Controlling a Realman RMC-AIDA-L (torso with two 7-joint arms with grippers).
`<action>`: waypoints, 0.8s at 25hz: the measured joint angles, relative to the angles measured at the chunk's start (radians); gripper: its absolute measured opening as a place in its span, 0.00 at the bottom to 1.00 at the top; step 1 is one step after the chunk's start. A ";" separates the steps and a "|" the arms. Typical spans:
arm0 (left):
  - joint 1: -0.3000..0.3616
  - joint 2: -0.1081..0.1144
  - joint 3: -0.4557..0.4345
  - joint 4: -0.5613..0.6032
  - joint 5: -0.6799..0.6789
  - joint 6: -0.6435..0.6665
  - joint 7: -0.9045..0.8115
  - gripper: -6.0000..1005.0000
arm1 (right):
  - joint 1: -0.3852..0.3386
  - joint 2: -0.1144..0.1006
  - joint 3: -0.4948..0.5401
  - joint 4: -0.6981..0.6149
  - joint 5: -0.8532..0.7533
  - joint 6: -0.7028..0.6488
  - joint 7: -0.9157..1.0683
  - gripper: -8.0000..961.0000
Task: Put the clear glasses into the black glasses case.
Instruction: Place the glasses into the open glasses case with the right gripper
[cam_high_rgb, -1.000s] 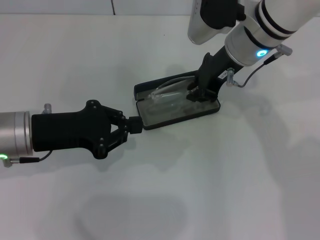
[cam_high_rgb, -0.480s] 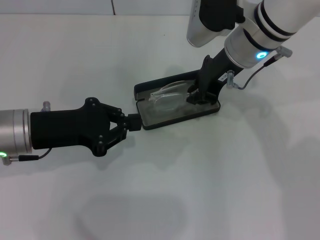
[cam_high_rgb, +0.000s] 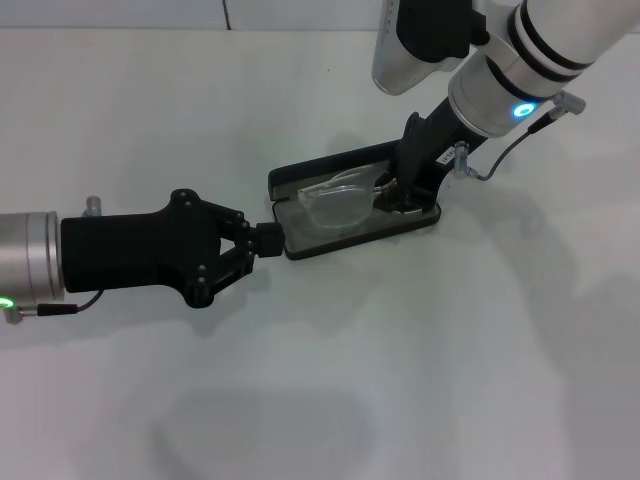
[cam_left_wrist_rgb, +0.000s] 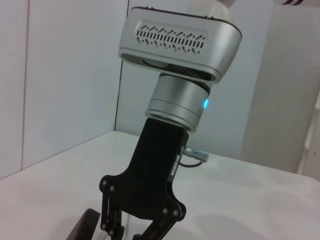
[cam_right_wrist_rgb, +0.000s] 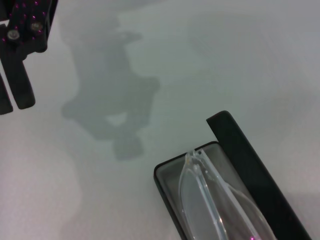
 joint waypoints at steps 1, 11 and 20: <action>0.000 0.000 0.000 0.000 0.000 0.000 0.000 0.06 | 0.000 0.000 0.000 -0.001 0.000 0.000 0.001 0.20; -0.005 0.002 -0.002 0.000 0.000 0.000 -0.001 0.06 | -0.005 0.000 -0.028 -0.002 -0.003 0.008 0.003 0.20; -0.003 0.000 -0.001 0.000 0.000 0.000 -0.003 0.06 | -0.016 0.000 -0.029 -0.002 -0.004 0.022 0.003 0.20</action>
